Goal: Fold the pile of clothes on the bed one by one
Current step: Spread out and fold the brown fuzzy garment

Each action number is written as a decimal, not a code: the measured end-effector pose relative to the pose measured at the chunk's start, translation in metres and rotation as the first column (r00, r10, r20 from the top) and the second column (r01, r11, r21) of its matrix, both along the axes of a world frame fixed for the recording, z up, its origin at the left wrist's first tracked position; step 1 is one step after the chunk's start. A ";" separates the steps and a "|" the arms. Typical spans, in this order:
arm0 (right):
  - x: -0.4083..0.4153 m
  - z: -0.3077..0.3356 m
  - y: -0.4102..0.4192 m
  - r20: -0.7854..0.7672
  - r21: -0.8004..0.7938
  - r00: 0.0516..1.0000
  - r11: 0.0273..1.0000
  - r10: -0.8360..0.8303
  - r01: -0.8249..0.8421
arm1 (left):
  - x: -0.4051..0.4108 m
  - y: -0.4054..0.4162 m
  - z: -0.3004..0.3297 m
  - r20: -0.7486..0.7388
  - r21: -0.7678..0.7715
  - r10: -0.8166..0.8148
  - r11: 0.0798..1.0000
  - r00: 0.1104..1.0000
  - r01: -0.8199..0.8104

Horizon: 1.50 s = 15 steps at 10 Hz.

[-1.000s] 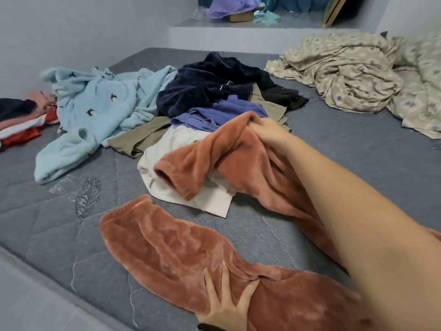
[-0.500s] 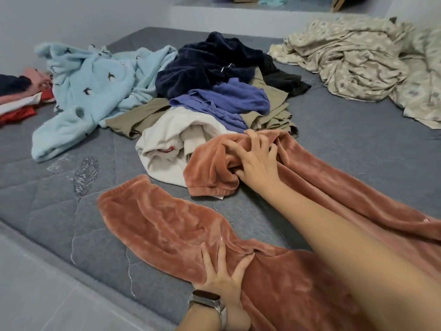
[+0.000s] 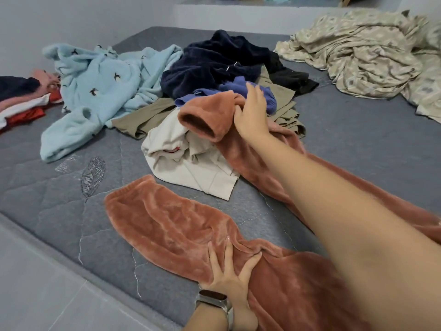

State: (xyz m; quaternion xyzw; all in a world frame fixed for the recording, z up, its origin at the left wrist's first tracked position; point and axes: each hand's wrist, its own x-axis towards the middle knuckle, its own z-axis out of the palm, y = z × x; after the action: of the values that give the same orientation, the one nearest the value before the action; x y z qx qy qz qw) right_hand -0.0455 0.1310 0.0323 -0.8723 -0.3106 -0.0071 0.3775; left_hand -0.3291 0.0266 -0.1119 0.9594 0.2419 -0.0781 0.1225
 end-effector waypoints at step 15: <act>0.041 -0.042 -0.559 -0.231 -0.765 0.882 0.637 -0.411 0.097 | 0.189 0.168 0.103 -0.047 0.513 -0.028 0.857 0.998 0.048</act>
State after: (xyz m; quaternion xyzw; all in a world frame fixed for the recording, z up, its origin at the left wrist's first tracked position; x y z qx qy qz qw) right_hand -0.0049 -0.4276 -0.0096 -0.9679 -0.0778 0.2351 0.0436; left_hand -0.1404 0.1950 -0.0090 0.9603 0.2370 -0.0314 -0.1436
